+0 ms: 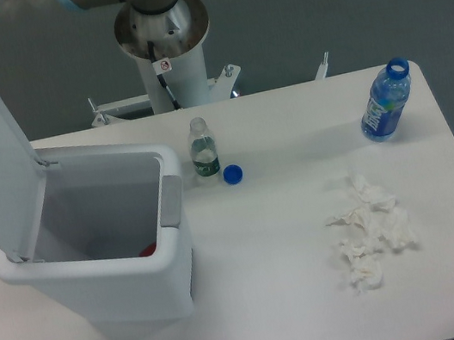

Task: Close the trash can
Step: 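Push the lid forward with the gripper so it swings down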

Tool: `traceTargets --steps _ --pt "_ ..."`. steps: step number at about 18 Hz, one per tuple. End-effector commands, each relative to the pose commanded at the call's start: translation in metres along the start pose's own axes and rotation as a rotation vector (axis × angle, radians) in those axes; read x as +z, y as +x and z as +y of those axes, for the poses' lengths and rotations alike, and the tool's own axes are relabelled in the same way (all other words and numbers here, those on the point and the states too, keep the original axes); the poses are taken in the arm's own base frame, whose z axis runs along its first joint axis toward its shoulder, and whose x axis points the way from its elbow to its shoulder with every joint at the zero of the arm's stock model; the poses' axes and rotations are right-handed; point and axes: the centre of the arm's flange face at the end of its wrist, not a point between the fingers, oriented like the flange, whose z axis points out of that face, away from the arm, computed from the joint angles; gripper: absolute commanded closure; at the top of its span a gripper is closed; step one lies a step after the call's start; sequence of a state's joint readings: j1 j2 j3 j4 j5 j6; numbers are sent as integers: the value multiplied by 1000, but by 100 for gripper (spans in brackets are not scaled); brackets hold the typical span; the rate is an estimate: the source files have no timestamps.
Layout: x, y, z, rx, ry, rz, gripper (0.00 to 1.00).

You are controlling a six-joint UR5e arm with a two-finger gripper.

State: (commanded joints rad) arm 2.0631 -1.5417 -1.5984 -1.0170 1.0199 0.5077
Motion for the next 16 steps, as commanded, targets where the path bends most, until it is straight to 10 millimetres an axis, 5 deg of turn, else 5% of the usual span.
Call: traceTargets --steps 8,16 --pt "-26 -38 12 -51 -17 -128 0" --pt "-22 -61 37 -92 -96 -224 0"
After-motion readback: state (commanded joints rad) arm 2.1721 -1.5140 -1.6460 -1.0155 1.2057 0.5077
